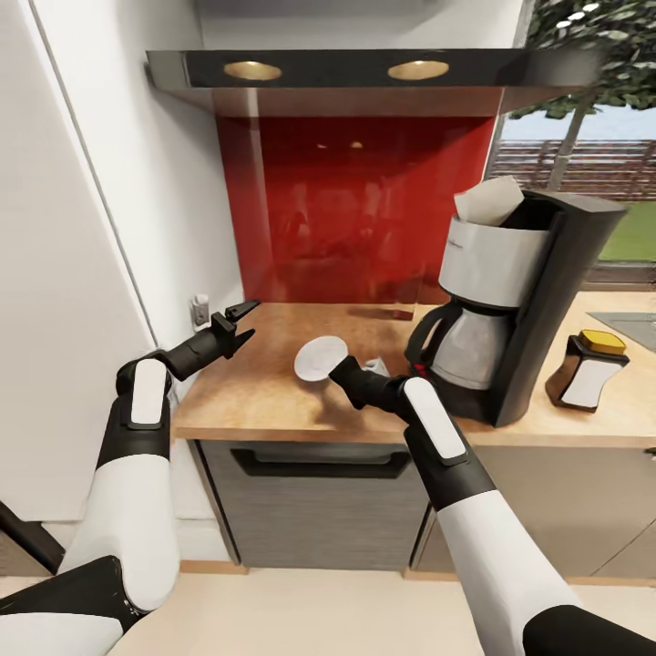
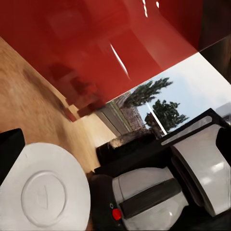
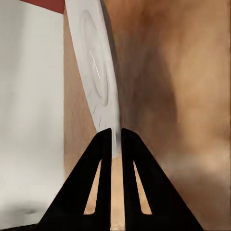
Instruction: Set up a coffee station on the kitchen countertop: keep the coffee maker on the countertop, move the bottle of coffee from the kitchen shelf to the counter next to the coffee maker, place a paper coffee filter on top of the coffee maker, put the saucer next to the coffee maker with the coffee cup on the saucer, and place the electric kettle next to the coffee maker.
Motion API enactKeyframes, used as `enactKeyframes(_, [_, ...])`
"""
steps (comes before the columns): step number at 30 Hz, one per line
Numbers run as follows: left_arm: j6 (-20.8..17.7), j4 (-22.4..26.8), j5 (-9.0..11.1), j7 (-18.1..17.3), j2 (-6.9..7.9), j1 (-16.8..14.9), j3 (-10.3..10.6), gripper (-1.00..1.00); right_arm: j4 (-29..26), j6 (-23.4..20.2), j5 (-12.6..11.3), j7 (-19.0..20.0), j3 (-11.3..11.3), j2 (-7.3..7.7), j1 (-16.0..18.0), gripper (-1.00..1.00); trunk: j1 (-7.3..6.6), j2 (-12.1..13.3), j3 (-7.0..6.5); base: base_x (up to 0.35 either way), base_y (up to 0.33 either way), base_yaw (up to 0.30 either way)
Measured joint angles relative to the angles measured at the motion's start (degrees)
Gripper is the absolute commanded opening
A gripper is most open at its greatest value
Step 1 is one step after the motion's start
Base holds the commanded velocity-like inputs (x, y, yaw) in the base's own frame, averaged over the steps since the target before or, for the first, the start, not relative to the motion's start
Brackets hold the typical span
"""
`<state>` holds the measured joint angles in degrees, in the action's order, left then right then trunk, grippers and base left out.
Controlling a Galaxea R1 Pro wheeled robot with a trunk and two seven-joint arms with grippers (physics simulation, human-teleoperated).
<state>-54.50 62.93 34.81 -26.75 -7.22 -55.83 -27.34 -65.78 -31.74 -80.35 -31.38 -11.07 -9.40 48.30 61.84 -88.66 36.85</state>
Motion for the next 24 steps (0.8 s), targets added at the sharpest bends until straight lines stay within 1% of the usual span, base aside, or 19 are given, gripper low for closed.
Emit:
enactKeyframes(1, [0.00,-0.02,0.00,-0.03,0.00,0.00,-0.02,1.00,-0.04,-0.01,-0.01,1.36,-0.04,0.00,0.00,-1.00,0.00,0.00,0.00,-0.327,0.000,0.000])
enactKeyframes(2, [0.00,-0.02,0.00,-0.02,0.00,0.00,-0.02,1.00,-0.04,-0.04,0.06,1.93,-0.05,0.02,0.00,-1.00,0.00,0.00,0.00,-0.288,0.000,0.000])
enactKeyframes(4, [-0.05,-0.06,-0.01,-0.06,0.01,0.00,-0.07,1.00,-0.12,-0.09,0.33,4.04,-0.08,0.11,-0.02,-1.00,-0.02,0.00,0.00,-0.139,0.000,0.000])
enactKeyframes(6, [-0.11,-0.08,0.00,-0.16,0.00,0.00,-0.10,1.00,-0.14,-0.13,0.44,4.62,-0.09,0.15,-0.04,-1.00,-0.02,0.00,0.00,-0.150,0.000,0.000])
enactKeyframes(11, [-0.34,-0.03,0.01,-0.38,0.00,0.00,-0.14,1.00,-0.29,-0.21,0.53,5.26,-0.10,0.17,-0.08,-1.00,-0.02,0.00,0.00,-0.181,0.000,0.000])
enactKeyframes(17, [-1.72,0.18,0.05,-0.45,-0.07,0.00,-0.12,1.00,-0.33,-0.25,0.53,5.38,-0.04,0.18,-0.09,-1.00,-0.01,0.00,0.00,-0.184,0.000,0.000])
enactKeyframes(20, [-1.95,0.26,0.06,-0.61,-0.18,0.03,-0.08,1.00,-0.33,-0.26,0.44,5.44,-0.02,0.21,-0.09,-1.00,-0.03,0.00,0.00,-0.063,0.000,0.000])
enactKeyframes(22, [-1.98,0.31,0.07,-1.27,-0.35,0.08,-0.07,1.00,-0.34,-0.30,0.41,5.64,0.00,0.35,-0.09,-1.00,-0.03,0.00,0.00,-0.032,0.000,0.000])
enactKeyframes(24, [-2.03,0.42,0.09,-3.01,-0.59,0.16,0.09,1.00,-0.33,-0.31,0.38,6.13,0.01,0.60,-0.09,-1.00,-0.03,0.00,0.00,-0.019,0.000,0.000])
